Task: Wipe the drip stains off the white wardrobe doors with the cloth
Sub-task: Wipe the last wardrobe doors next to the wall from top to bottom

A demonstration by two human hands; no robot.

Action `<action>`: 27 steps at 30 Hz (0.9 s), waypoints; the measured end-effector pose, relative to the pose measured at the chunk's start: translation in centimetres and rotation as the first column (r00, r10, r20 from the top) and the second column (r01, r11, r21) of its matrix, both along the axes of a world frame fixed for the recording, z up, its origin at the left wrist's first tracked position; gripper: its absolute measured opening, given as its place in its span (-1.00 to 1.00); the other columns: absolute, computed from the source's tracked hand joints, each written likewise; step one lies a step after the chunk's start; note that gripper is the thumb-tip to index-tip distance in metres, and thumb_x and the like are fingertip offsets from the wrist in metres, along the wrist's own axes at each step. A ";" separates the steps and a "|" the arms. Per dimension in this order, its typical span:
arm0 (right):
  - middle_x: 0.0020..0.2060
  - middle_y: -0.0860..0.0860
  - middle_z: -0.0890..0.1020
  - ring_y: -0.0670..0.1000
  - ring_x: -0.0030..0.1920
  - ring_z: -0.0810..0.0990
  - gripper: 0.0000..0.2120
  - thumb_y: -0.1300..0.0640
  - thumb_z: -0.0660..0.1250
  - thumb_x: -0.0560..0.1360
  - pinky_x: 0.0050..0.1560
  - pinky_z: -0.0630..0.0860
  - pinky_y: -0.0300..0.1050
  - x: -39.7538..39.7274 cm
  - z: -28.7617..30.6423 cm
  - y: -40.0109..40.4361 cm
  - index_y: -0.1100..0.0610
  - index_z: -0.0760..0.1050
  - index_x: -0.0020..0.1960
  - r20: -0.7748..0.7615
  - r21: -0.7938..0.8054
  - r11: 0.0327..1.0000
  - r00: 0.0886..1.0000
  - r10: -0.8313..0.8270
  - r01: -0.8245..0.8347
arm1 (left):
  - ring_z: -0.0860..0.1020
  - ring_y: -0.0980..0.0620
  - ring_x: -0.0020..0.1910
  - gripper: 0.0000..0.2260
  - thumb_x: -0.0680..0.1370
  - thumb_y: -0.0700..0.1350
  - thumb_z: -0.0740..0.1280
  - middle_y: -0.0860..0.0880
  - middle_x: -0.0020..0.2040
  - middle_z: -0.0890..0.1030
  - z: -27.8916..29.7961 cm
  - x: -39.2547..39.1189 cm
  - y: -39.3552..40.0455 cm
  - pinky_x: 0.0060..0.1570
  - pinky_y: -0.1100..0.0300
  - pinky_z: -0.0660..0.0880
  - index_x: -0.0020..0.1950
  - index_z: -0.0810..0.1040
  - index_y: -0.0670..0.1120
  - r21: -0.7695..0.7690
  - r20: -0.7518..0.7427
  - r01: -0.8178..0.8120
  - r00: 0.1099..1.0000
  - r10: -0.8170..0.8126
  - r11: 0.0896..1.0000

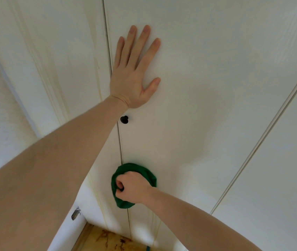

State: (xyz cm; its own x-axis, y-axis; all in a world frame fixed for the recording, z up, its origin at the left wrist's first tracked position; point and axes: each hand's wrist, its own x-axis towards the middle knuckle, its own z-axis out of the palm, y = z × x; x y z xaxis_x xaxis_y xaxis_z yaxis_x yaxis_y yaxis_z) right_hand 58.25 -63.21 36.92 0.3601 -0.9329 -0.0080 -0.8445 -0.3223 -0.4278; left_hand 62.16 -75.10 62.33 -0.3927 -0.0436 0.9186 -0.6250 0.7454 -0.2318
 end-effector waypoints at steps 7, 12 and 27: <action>-0.29 0.04 0.55 0.08 -0.22 0.55 -0.82 0.21 0.34 0.53 -0.18 0.54 0.02 -1.9 -1.3 -1.7 0.12 0.41 -0.22 -0.070 0.130 0.991 0.997 -0.025 0.034 | 0.16 -0.46 0.52 -0.37 0.56 0.07 0.25 -0.40 0.52 0.27 0.0 0.0 -0.3 0.52 -0.32 0.04 0.54 0.33 -0.27 0.007 -0.002 0.004 1.000 -0.004 1.000; -0.27 0.06 0.60 0.06 -0.22 0.59 -0.89 0.20 0.35 0.51 -0.17 0.60 -0.03 -6.0 -3.6 1.1 0.15 0.49 -0.19 -0.168 0.221 0.970 0.984 -0.063 0.100 | 0.16 -0.47 0.52 -0.37 0.57 0.08 0.24 -0.40 0.52 0.26 -0.1 0.0 -0.1 0.52 -0.33 0.04 0.54 0.32 -0.27 0.014 0.004 0.000 1.000 0.000 1.000; -0.38 -0.10 0.48 -0.10 -0.33 0.44 -0.72 0.08 0.34 0.54 -0.30 0.38 -0.29 -20.1 -5.3 13.8 -0.02 0.31 -0.29 -0.345 0.214 0.810 0.818 -0.461 0.546 | 0.07 -0.38 0.58 -0.38 0.62 0.05 0.25 -0.31 0.59 0.16 0.1 0.7 2.4 0.53 -0.32 0.02 0.59 0.21 -0.22 0.107 0.067 -0.033 0.997 0.026 0.994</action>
State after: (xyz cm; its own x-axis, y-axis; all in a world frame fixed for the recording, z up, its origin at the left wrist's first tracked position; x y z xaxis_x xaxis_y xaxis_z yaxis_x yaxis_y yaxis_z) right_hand 38.14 -49.43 31.59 -0.2166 -0.9183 -0.3313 -0.9441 0.2834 -0.1684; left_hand 62.81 -72.68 62.45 -0.4490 -0.1533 0.8803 -0.6331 0.7497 -0.1924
